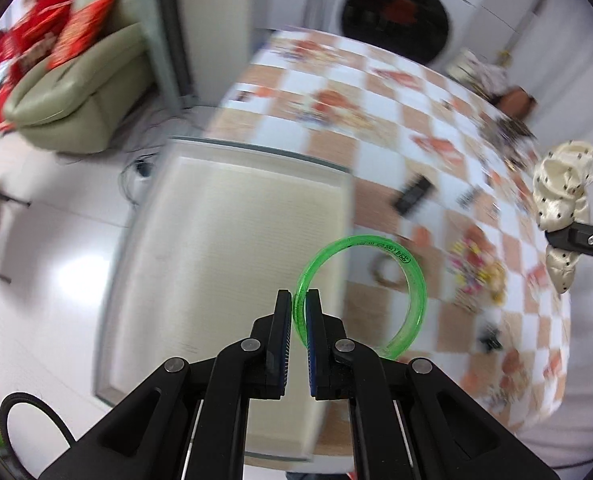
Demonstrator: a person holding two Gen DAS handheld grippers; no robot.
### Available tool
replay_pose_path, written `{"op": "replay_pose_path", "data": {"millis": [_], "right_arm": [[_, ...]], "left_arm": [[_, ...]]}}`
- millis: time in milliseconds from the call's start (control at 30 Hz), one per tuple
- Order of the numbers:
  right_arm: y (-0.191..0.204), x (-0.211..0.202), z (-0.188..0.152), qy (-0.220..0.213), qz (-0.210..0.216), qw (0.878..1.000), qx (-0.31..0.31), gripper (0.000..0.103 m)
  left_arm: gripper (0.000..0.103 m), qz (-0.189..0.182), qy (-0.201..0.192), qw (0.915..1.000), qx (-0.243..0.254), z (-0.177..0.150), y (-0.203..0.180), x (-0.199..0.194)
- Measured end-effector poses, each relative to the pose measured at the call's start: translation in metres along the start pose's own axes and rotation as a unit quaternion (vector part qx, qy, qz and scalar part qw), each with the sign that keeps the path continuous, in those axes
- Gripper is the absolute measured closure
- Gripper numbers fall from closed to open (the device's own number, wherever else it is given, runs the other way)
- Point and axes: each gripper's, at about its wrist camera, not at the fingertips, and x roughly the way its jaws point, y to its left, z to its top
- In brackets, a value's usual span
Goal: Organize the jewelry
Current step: 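Carry scrunchie and bangle into the white tray and open both tools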
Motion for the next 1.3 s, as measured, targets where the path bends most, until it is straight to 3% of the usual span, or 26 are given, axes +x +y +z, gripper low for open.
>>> {"op": "replay_pose_path", "data": {"millis": [200, 333, 633, 867, 933, 1067, 1267, 1300], "right_arm": [[0.073, 0.058, 0.043, 0.025, 0.031, 0.997, -0.072, 0.084], [0.103, 0.117, 0.059, 0.055, 0.044, 0.994, -0.085, 0.084], [0.132, 0.215, 0.065, 0.097, 0.052, 0.989, -0.095, 0.084], [0.129, 0.240, 0.064, 0.105, 0.045, 0.989, -0.089, 0.080], [0.129, 0.241, 0.064, 0.105, 0.047, 0.989, -0.093, 0.075], [0.122, 0.231, 0.062, 0.101, 0.052, 0.990, -0.085, 0.041], [0.104, 0.210, 0.063, 0.083, 0.083, 0.992, -0.056, 0.031], [0.100, 0.204, 0.063, 0.078, 0.088, 0.992, -0.050, 0.031]], "left_arm": [[0.091, 0.045, -0.007, 0.9967, -0.067, 0.011, 0.061, 0.026], [0.091, 0.061, 0.007, 0.9936, -0.095, 0.009, 0.086, 0.054], [0.091, 0.078, 0.022, 0.9908, -0.108, -0.002, 0.099, 0.095], [0.091, 0.098, 0.018, 0.9907, -0.093, 0.001, 0.094, 0.099], [0.091, 0.101, 0.019, 0.9907, -0.090, 0.002, 0.093, 0.099], [0.091, 0.103, 0.019, 0.9904, -0.089, 0.002, 0.093, 0.095], [0.090, 0.103, 0.009, 0.9908, -0.087, -0.001, 0.090, 0.083], [0.071, 0.102, 0.008, 0.9909, -0.087, -0.002, 0.089, 0.081]]}}
